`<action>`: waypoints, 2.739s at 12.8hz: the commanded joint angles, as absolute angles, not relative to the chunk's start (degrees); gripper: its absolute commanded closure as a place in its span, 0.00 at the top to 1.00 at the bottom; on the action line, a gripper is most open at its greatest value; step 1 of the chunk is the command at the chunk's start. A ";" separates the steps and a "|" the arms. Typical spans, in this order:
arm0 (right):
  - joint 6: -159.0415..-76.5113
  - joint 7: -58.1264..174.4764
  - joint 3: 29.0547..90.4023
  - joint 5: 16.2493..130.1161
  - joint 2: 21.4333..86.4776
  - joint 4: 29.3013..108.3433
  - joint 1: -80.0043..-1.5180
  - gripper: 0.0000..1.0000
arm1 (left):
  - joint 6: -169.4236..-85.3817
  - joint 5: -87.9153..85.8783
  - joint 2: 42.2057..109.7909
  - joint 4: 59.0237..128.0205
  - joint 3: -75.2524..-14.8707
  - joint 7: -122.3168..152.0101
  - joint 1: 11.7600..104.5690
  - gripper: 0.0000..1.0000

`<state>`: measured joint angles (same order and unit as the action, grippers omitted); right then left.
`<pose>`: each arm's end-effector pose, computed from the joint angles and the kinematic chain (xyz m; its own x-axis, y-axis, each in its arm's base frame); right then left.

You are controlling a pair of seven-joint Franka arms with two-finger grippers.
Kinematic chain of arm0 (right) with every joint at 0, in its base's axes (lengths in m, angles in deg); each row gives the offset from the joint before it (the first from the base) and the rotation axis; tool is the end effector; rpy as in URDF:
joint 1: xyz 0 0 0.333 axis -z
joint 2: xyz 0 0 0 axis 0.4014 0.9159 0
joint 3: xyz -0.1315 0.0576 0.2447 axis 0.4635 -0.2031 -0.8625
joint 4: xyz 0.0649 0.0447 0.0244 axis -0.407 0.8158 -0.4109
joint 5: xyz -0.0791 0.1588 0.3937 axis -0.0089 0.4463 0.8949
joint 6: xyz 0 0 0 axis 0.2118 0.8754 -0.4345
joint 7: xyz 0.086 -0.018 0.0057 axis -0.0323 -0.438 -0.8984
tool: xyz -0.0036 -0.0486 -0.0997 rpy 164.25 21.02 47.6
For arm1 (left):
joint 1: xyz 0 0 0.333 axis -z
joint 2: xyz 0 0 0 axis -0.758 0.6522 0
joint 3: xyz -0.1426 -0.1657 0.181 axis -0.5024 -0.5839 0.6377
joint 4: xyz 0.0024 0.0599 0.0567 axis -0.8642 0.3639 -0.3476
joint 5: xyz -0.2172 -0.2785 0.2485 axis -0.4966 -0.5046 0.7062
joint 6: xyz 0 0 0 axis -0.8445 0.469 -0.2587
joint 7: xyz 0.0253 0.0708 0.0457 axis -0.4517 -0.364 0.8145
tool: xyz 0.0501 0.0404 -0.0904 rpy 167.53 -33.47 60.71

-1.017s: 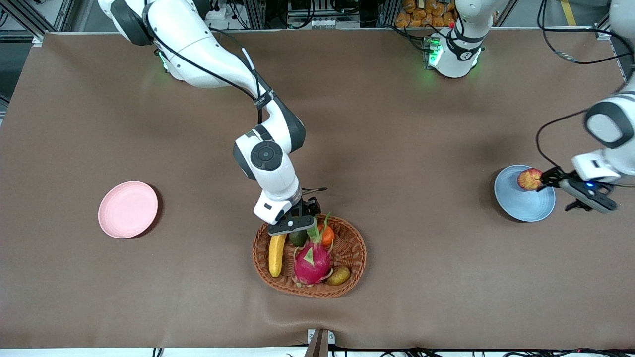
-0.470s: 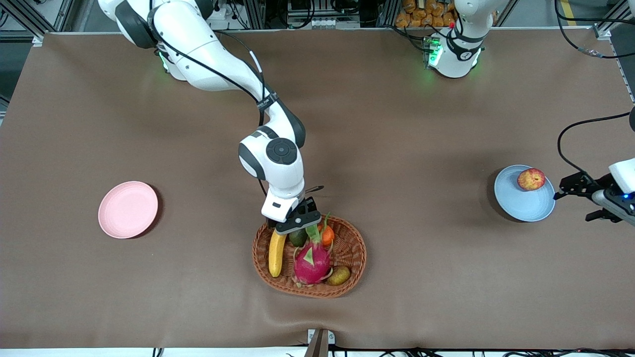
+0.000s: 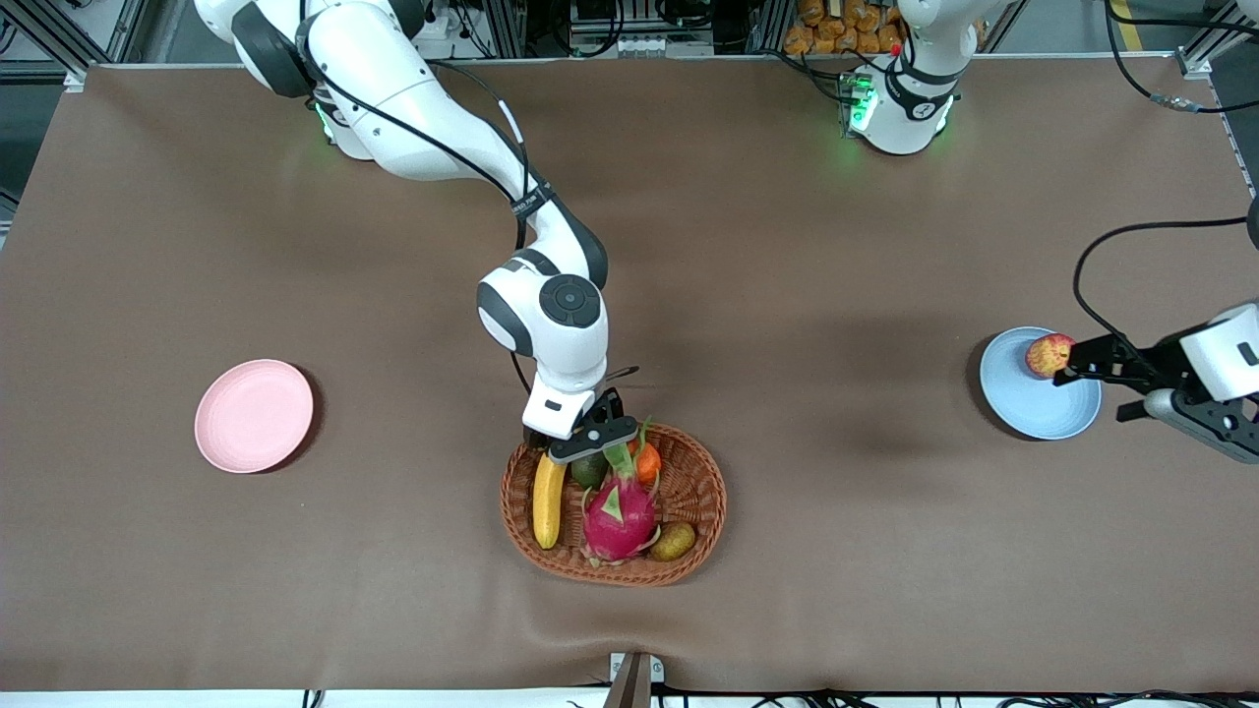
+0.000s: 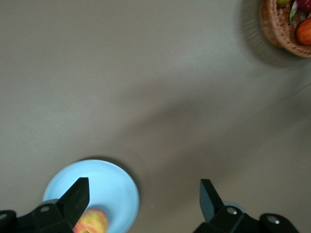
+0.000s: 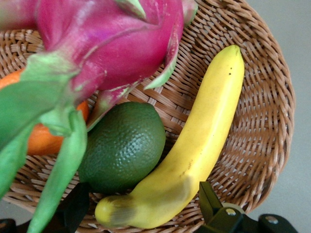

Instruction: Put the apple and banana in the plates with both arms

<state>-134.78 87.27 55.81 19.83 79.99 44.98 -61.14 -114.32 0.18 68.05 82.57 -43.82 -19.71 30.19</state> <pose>0.6235 0.4494 0.1852 0.8951 0.3967 0.2036 0.3627 -0.9133 0.1853 0.6763 0.0311 0.4343 0.9188 -0.3881 0.0721 -0.3944 -0.8949 0.2088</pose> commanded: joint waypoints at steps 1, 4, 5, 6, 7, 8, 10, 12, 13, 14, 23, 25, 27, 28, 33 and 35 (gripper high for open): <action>-132.76 87.03 55.95 18.41 79.89 44.60 -61.54 1.00 | -109.39 0.77 63.66 82.23 -33.81 -12.28 41.77 1.00; -131.27 87.11 55.86 19.02 79.71 44.60 -61.46 1.00 | -104.30 0.85 59.88 82.05 -27.62 -4.02 49.11 1.00; -131.18 87.11 55.77 19.20 79.71 44.60 -61.46 1.00 | -103.50 1.90 58.48 82.05 -27.61 -2.60 49.38 1.00; -131.18 87.11 55.77 19.20 79.71 44.68 -61.37 1.00 | -103.32 6.26 57.94 82.05 -27.61 -2.68 49.47 1.00; -131.01 87.11 55.77 19.20 79.71 44.77 -61.37 0.98 | -102.97 9.61 56.98 82.05 -27.61 -2.94 49.47 1.00; -130.66 87.11 55.77 19.20 79.71 44.86 -61.45 0.92 | -102.09 9.82 55.66 82.57 -27.01 -3.46 49.47 1.00; -130.04 87.11 55.69 19.29 79.71 44.86 -61.37 0.68 | -102.00 8.86 55.21 82.05 -22.80 -3.56 50.16 1.00; -130.04 87.11 55.69 19.55 79.71 44.86 -61.19 0.35 | -99.90 6.92 52.15 82.49 -20.76 -1.73 50.96 1.00; -129.95 87.11 55.60 19.64 79.71 44.86 -61.11 0.18 | -98.67 6.74 51.53 82.40 -20.67 1.59 50.87 1.00; -129.17 87.11 55.60 20.59 79.45 44.68 -60.93 0.02 | -96.48 6.66 49.87 82.66 -20.93 6.67 50.87 1.00; -124.70 87.03 55.51 28.34 71.81 44.24 -57.32 0.00 | -100.76 9.12 43.87 87.94 -22.87 9.99 50.78 1.00; -122.92 87.11 55.51 28.43 69.18 44.24 -57.32 0.00 | -100.77 9.03 44.22 87.24 -24.00 9.63 50.78 1.00; -122.65 87.11 55.60 28.60 67.15 44.24 -57.24 0.00 | -100.85 7.81 44.58 87.33 -24.01 8.67 50.78 1.00; -122.65 87.11 55.77 28.60 66.18 44.24 -57.24 0.00 | -101.03 6.32 44.58 87.33 -24.01 7.53 50.78 1.00; -115.29 87.11 56.74 27.99 61.00 44.77 -51.63 0.00 | -100.94 6.57 44.23 87.06 -24.80 8.31 50.61 1.00; -110.20 85.10 56.74 28.16 58.89 45.30 -48.20 0.00 | -101.03 6.47 44.22 87.15 -24.36 8.48 50.61 1.00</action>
